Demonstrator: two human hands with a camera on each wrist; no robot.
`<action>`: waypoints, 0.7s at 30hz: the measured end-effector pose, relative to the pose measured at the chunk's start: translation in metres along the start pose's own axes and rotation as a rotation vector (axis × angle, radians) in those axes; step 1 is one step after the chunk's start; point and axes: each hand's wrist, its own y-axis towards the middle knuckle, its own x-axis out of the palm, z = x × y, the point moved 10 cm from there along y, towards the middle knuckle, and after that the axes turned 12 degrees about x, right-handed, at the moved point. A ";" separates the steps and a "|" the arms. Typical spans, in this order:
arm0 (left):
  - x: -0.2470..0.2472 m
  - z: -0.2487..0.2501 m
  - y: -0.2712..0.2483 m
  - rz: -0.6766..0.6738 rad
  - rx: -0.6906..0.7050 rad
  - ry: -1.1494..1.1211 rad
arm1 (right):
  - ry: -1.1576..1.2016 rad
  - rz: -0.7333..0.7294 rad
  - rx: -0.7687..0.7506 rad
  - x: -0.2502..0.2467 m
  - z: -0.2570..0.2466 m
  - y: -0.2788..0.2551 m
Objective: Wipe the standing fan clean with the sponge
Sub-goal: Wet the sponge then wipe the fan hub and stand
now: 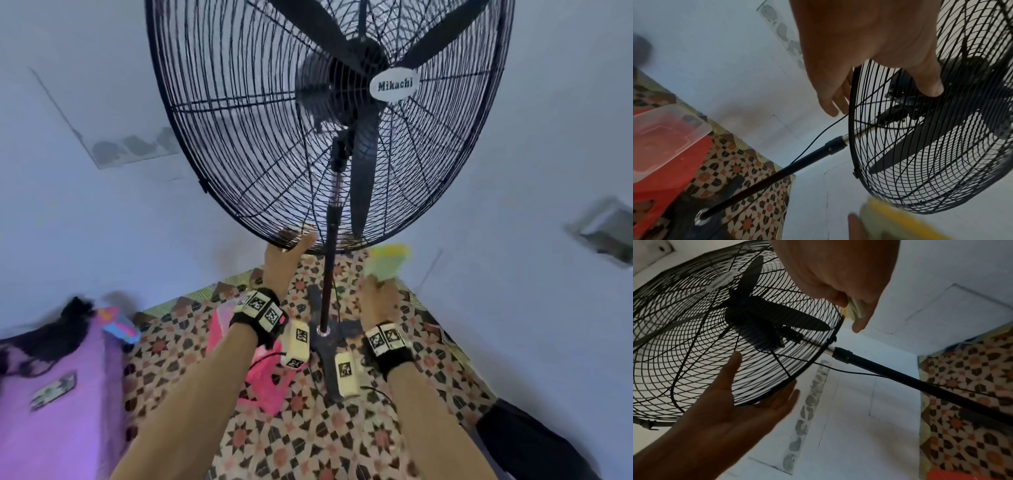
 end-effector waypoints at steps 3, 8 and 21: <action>0.008 0.004 -0.013 0.081 0.011 -0.024 | -0.069 -0.141 -0.188 0.035 -0.022 -0.031; 0.010 0.011 -0.018 0.113 0.001 -0.056 | -0.117 -0.337 -0.173 0.041 0.014 -0.026; 0.019 0.019 -0.030 0.131 0.033 0.037 | -0.222 -0.545 -0.239 0.038 -0.011 -0.045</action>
